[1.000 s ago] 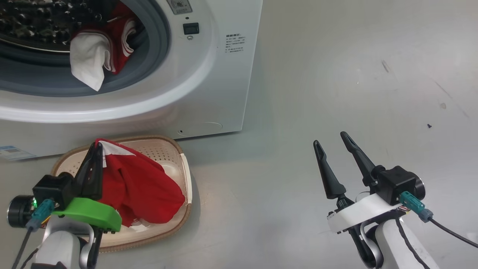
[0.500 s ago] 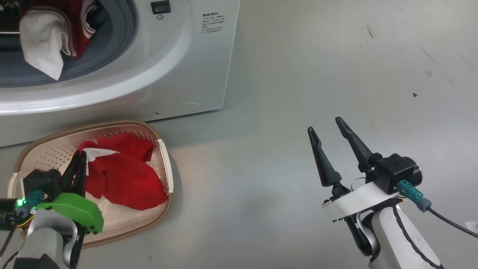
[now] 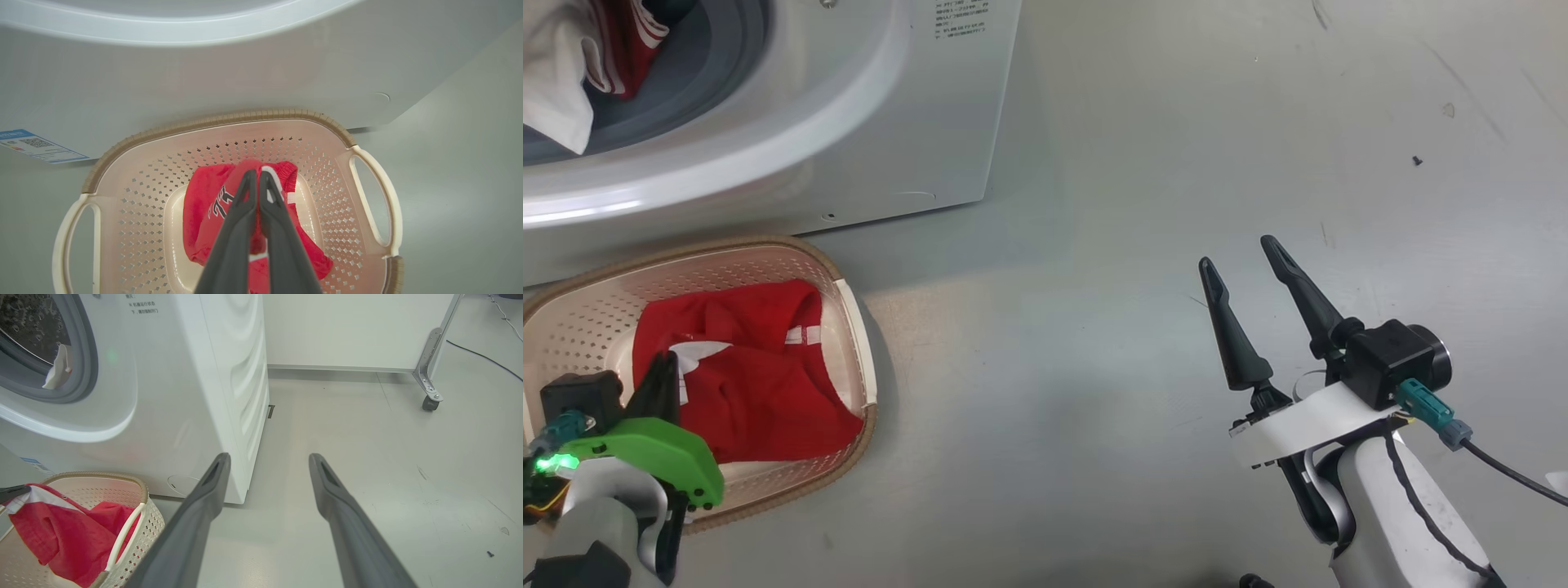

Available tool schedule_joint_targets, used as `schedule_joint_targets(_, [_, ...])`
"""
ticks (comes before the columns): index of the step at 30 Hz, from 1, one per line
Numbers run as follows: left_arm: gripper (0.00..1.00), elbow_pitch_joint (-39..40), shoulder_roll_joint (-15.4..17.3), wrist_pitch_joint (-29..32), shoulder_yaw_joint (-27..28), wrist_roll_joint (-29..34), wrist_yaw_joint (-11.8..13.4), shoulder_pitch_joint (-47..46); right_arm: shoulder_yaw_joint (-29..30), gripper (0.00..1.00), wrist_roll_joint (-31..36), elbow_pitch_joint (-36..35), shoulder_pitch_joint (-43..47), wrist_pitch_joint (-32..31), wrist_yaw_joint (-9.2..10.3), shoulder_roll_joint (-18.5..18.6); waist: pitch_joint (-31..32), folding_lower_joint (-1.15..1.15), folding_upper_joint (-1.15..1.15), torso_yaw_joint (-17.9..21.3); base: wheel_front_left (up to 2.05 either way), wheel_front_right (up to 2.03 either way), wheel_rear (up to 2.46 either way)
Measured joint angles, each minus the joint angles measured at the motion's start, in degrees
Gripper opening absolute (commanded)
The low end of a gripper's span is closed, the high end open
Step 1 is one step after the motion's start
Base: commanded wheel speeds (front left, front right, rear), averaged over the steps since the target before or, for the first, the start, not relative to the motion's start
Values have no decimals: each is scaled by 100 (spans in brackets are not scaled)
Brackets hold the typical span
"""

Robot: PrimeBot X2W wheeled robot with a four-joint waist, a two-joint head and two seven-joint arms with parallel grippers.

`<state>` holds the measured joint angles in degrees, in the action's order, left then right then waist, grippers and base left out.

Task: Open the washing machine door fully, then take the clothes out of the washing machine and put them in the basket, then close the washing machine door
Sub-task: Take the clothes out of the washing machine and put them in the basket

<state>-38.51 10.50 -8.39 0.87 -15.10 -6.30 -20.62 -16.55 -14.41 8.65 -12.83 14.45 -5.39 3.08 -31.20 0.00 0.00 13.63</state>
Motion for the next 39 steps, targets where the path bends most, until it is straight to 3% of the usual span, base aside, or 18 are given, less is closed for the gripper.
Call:
schedule_joint_targets(15, [0, -918, -63, -126, 114, -152, 3, -294, 18, 100, 97, -22, -110, 0, 2, -5, -216, 0, 0, 7, 0, 0, 0])
schedule_joint_targets(16, [20, -968, -66, -126, 118, -155, 3, -310, 18, 100, 97, -21, -115, 0, 2, -7, -214, 0, 0, 8, 0, 0, 0])
schedule_joint_targets(17, [48, -1017, -68, -127, 124, -156, 3, -322, 18, 100, 97, -18, -121, 0, 2, -8, -211, 0, 0, 10, 0, 0, 0])
schedule_joint_targets(18, [100, -1068, -68, -129, 124, -156, 3, -338, 18, 100, 98, -12, -126, 0, 2, -8, -207, 0, 0, 10, 0, 0, 0])
schedule_joint_targets(39, [100, -1510, -302, -548, -153, -121, -14, -594, 32, 100, 140, 189, -135, 0, -1, -16, 327, 0, 0, -232, 0, 0, 0])
